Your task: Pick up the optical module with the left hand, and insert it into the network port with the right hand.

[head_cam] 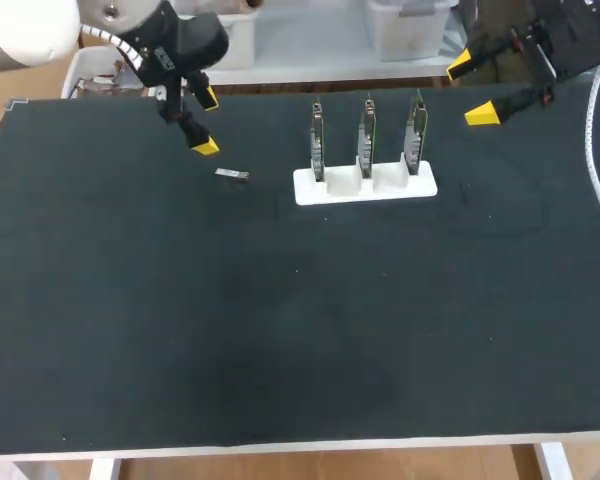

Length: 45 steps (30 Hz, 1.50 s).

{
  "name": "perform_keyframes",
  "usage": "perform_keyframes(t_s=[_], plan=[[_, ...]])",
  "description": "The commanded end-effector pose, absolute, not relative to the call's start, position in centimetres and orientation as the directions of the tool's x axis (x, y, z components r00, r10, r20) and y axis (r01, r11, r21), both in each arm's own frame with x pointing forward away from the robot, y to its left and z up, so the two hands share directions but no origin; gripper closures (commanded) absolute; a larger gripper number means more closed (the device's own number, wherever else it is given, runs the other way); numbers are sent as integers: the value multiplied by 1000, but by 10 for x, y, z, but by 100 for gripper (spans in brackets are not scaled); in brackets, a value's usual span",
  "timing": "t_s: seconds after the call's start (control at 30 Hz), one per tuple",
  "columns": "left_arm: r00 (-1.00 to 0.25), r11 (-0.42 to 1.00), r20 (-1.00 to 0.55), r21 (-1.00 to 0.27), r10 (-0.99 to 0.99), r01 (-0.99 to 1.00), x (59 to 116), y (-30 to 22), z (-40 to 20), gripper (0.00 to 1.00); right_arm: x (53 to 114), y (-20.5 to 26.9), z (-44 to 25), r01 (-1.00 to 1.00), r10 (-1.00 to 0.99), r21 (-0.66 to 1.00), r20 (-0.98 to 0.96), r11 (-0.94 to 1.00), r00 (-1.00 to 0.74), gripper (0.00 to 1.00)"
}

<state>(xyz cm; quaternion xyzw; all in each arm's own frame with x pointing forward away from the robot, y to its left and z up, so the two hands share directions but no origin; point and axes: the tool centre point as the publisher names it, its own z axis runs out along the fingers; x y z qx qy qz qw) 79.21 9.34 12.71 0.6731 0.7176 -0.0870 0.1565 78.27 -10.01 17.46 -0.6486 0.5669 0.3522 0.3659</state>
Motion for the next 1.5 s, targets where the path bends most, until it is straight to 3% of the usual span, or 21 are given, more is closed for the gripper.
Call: perform_keyframes(t_s=[0.03,0.57,1.13,1.5], plan=[[-34,73,-364,94,931,993,791,91,116,0,783,-100,175,-993,-477,-75,-872,-91,109,0],[-28,60,-463,54,886,997,788,86,99,0,783,-100,175,-993,-477,-75,-872,-91,109,0],[-28,60,-463,54,886,997,788,86,99,0,783,-100,175,-993,-477,-75,-872,-91,109,0],[37,28,-380,166,924,986,822,104,107,0,783,-100,175,-993,-477,-75,-872,-91,109,0]])
